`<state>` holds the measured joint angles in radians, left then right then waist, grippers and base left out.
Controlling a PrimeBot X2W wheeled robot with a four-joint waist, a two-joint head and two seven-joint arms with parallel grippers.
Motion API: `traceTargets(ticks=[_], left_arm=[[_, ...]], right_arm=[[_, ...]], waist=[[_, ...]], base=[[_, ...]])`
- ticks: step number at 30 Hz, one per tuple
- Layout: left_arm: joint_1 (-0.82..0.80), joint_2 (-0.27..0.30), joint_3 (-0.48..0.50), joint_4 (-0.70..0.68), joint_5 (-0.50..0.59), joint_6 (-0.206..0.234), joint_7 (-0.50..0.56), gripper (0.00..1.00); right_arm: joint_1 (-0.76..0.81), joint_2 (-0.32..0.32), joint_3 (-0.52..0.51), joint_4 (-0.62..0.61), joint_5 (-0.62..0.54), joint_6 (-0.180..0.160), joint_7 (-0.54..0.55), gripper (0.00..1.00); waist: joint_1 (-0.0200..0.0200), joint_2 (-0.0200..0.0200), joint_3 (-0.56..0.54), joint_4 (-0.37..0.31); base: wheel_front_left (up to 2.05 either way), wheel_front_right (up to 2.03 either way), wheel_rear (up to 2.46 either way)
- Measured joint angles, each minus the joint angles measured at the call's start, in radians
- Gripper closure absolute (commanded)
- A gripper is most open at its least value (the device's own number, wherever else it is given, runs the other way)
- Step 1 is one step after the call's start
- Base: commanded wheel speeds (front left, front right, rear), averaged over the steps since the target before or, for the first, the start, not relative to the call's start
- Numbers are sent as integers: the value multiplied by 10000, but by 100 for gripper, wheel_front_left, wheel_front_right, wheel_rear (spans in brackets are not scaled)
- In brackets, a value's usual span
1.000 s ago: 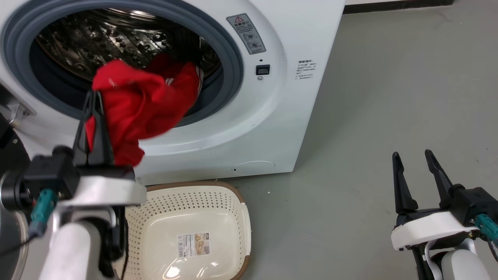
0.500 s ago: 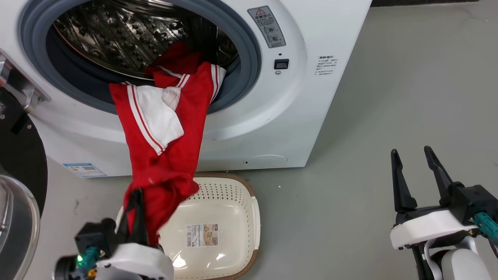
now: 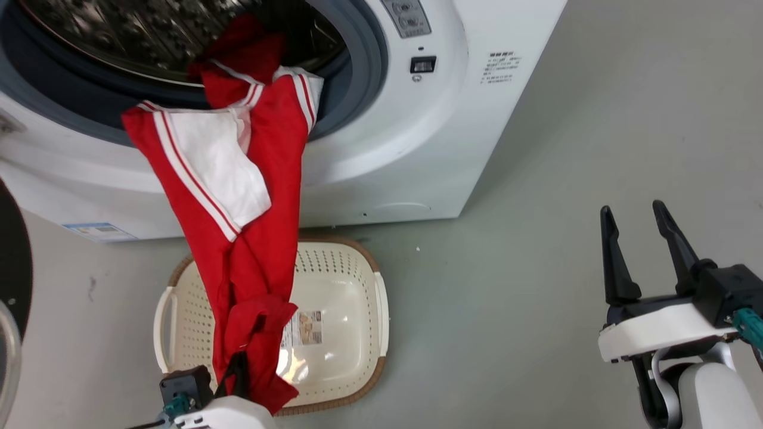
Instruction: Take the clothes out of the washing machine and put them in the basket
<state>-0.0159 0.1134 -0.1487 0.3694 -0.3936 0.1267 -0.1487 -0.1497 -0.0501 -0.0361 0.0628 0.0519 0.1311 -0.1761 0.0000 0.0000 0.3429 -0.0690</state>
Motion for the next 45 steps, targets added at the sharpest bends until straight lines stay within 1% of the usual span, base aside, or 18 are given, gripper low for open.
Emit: traceTargets(ticks=[7, 13, 17, 25, 29, 35, 36, 37, 38, 39, 45], left_arm=[[-1654, 21, 113, 2266, -148, -265, -431, 100], [-3194, 286, 451, 4240, -330, -476, -779, 100], [-4225, 554, 654, 5264, -380, -570, -989, 100], [-5898, 1057, 945, 6713, -374, -577, -1112, 100], [-6401, 1352, 1089, 7354, -410, -566, -1118, 100], [-7069, 1632, 1120, 8080, -382, -474, -1143, 100], [-7135, 1638, 1135, 8201, -395, -470, -1143, 91], [-7200, 1638, 1131, 8312, -407, -468, -1143, 60], [-7264, 1636, 1126, 8401, -407, -468, -1143, 9], [-7322, 1634, 1126, 8460, -408, -468, -1143, 0], [-7350, 1563, 1227, 8418, -447, -474, -1143, 0]], right_arm=[[-523, -2, 134, -40, 92, 0, -84, 0], [-996, -2, 297, 40, 219, 0, -232, 0], [-1301, -2, 399, 150, 376, 0, -374, 0], [-1858, -4, 656, 430, 713, 0, -640, 0], [-2034, -2, 798, 596, 823, 0, -734, 0], [-2243, -6, 865, 723, 932, 0, -819, 0], [-2249, -4, 882, 736, 949, 0, -832, 0], [-2261, -2, 886, 752, 963, 0, -834, 0], [-2286, -4, 884, 773, 963, 0, -836, 0], [-2324, -4, 882, 782, 963, 0, -844, 0], [-2357, -4, 832, 848, 905, 0, -853, 0]], waist=[[1, 0, 976, -248], [1, 0, 1913, -575], [1, 0, 2539, -837], [2, 0, 3716, -1379], [1, 0, 4191, -1687], [2, 0, 4764, -2090], [1, 0, 4832, -2144], [2, 0, 4889, -2195], [1, 0, 4933, -2236], [1, 0, 4966, -2264], [1, 0, 4696, -2195]], base=[[0, 0, 0], [0, 0, 0], [0, 0, 0], [0, 0, 0], [0, 0, 0], [0, 0, 0], [0, 0, 0], [0, 0, 0], [0, 0, 0], [0, 0, 0], [0, 0, 0]])
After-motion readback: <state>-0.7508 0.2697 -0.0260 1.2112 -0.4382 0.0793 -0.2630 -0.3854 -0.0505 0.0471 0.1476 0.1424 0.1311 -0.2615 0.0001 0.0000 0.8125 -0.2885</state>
